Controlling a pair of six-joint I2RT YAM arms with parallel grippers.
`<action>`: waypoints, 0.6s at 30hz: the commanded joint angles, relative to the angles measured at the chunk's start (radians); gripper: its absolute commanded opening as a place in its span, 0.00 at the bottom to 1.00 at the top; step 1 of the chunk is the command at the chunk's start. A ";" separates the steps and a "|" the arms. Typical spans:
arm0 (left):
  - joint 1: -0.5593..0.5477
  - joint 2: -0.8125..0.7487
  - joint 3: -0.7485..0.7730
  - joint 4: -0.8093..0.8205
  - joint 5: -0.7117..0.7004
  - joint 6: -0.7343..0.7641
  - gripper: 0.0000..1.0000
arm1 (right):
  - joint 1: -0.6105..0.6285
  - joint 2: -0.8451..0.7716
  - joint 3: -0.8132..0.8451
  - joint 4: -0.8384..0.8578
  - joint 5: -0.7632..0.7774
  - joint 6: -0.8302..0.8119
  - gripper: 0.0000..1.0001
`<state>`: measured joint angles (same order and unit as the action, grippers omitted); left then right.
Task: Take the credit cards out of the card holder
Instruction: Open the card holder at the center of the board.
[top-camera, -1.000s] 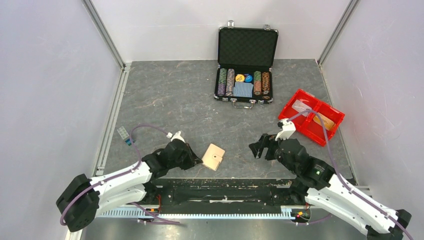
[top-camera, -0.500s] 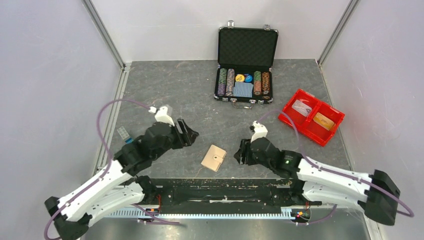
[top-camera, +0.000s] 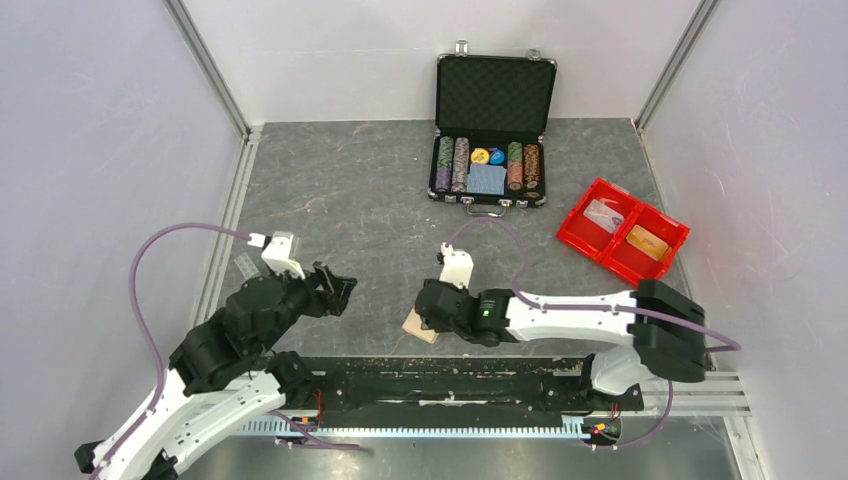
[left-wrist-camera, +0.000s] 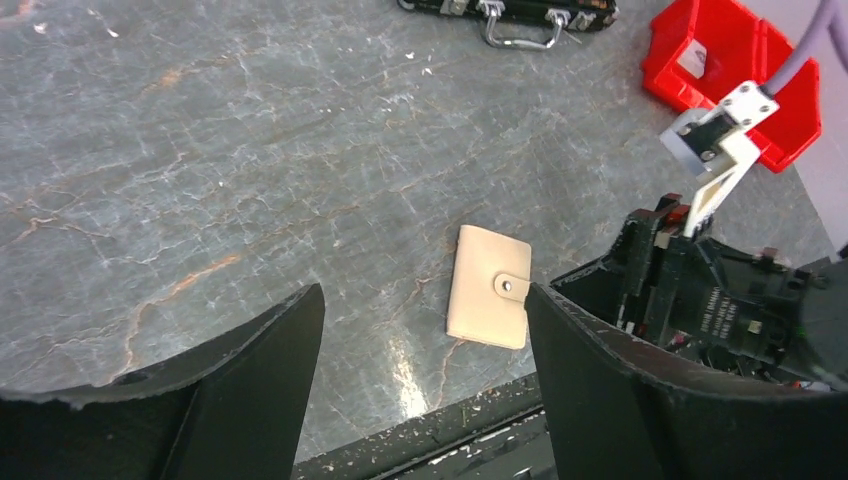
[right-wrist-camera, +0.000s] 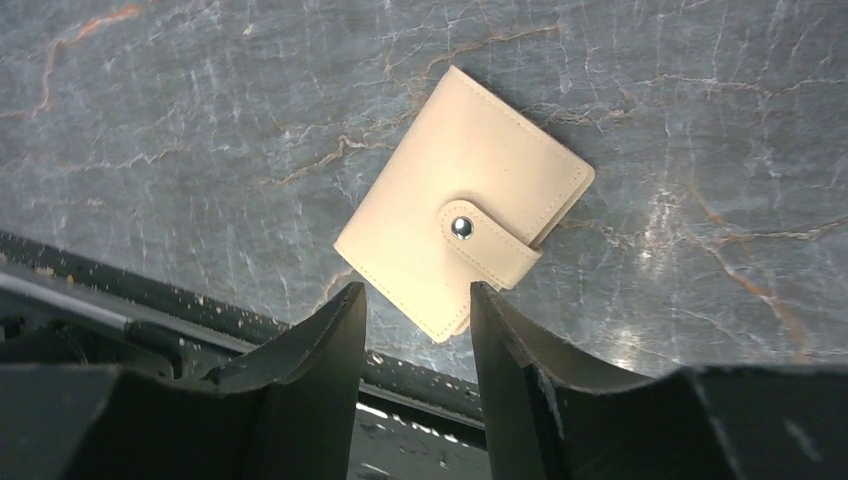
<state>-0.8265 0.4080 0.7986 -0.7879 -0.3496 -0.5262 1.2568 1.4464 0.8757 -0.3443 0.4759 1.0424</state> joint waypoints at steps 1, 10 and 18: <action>-0.001 -0.085 -0.015 -0.001 -0.092 0.052 0.83 | 0.007 0.097 0.116 -0.148 0.097 0.175 0.45; -0.002 -0.173 -0.030 -0.004 -0.144 0.043 0.88 | 0.014 0.233 0.199 -0.162 0.109 0.199 0.45; -0.002 -0.131 -0.029 -0.004 -0.132 0.046 0.89 | 0.014 0.293 0.219 -0.189 0.129 0.204 0.44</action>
<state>-0.8265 0.2493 0.7708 -0.8074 -0.4675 -0.5167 1.2659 1.7172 1.0580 -0.5022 0.5411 1.2129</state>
